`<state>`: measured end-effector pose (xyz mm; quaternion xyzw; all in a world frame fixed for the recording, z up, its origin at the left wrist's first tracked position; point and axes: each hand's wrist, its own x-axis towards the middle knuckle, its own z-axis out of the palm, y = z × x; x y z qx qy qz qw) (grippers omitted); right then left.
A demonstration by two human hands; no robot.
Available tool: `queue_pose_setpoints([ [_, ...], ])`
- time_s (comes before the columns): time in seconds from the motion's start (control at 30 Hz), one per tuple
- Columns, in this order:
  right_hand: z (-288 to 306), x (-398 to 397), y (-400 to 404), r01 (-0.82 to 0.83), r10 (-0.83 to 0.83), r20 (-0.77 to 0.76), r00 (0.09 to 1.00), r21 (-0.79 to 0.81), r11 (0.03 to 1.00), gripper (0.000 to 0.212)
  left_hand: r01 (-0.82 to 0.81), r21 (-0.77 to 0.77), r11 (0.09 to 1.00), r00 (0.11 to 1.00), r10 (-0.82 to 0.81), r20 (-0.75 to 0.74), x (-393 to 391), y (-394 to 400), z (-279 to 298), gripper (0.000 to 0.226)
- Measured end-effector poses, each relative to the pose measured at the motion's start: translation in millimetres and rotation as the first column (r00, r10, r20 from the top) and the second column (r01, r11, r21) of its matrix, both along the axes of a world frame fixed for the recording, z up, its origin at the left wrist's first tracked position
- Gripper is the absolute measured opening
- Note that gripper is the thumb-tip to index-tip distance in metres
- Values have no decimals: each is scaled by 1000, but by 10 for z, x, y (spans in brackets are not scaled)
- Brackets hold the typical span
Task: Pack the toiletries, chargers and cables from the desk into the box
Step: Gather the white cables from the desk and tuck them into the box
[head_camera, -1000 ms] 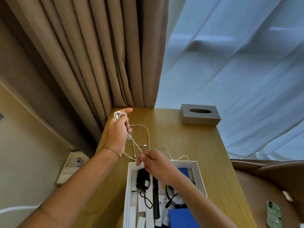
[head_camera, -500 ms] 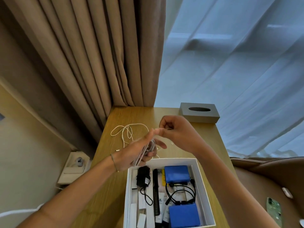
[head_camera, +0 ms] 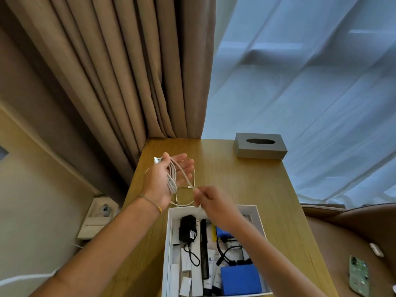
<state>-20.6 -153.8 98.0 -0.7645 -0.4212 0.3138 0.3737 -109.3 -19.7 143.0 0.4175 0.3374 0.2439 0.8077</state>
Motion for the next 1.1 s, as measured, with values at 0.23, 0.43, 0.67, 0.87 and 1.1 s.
queue_pose_setpoints([
  [0.23,124,-310,-89,-275,278,148,949,-41,961,34,-20,351,936,965,110,-238,82,83,-224,41],
  [0.43,517,91,-115,-264,261,89,961,23,964,23,378,559,738,893,-131,-431,-10,-26,-343,65],
  [0.67,553,490,-103,-191,178,120,977,99,977,14,852,322,412,522,-715,-465,-150,-143,-303,78],
  [0.87,378,622,-154,-122,126,-16,992,163,979,9,624,487,611,775,-566,-282,-211,-106,-256,48],
  [1.1,220,424,-129,125,-18,-369,929,270,955,8,211,492,845,977,-163,-139,-128,-185,-162,47],
])
